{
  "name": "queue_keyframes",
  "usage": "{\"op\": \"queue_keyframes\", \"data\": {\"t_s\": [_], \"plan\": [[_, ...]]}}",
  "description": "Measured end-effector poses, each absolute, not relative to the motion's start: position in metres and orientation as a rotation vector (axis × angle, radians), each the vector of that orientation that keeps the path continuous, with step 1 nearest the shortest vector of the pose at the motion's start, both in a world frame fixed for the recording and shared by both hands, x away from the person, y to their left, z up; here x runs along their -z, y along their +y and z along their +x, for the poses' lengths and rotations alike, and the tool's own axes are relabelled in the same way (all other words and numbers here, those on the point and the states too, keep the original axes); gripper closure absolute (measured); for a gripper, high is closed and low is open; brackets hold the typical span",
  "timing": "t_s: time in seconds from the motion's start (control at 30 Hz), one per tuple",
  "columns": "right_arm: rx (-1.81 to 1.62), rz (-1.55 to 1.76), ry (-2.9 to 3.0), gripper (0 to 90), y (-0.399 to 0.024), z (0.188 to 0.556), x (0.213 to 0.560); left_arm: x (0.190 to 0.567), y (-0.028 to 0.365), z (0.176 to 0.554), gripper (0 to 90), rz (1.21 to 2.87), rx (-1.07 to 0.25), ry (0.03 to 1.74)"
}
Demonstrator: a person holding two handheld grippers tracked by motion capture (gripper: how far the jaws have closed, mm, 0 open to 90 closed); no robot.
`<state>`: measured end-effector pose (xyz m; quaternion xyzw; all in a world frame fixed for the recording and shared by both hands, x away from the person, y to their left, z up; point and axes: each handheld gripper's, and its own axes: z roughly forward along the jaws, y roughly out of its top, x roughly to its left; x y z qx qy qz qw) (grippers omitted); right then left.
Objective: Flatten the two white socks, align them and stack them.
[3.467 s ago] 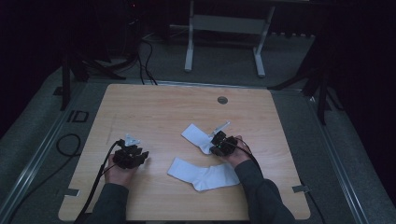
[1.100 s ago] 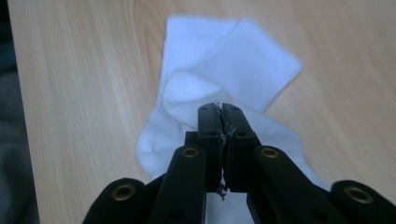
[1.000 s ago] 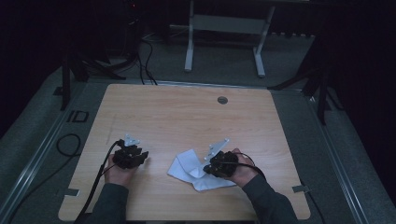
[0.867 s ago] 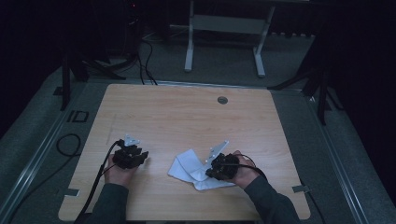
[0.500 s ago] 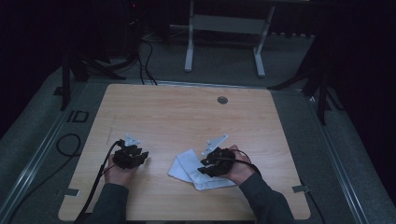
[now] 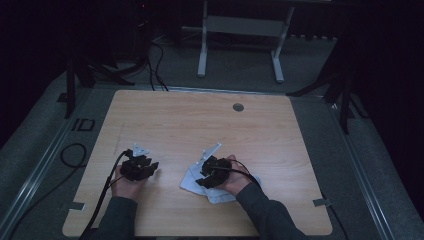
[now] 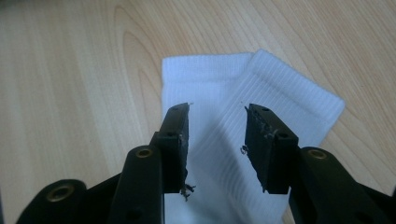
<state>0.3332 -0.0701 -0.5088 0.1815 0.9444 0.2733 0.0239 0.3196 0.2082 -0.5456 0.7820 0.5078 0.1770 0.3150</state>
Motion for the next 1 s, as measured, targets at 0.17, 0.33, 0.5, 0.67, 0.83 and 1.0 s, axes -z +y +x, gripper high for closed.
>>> {"op": "queue_keyframes", "data": {"t_s": [0.17,0.33,0.5,0.67,0.83,1.0], "plan": [[-0.828,0.598,2.91,55.6,-0.063,0.336,0.514,0.546,0.208,0.32,64.5,2.06,-0.467,1.338],[-0.794,0.637,2.885,50.4,-0.056,0.339,0.522,0.546,0.209,0.319,64.5,2.062,-0.466,1.337],[-0.757,0.674,2.876,47.1,-0.052,0.341,0.529,0.545,0.209,0.319,64.5,2.06,-0.47,1.338],[-0.719,0.685,2.862,52.4,-0.051,0.342,0.534,0.545,0.208,0.319,64.5,2.062,-0.472,1.338],[-0.707,0.691,2.841,67.6,-0.052,0.343,0.534,0.545,0.208,0.319,64.5,2.063,-0.472,1.338],[-0.732,0.693,2.83,86.3,-0.057,0.345,0.529,0.546,0.208,0.319,64.5,2.062,-0.474,1.338]]}}
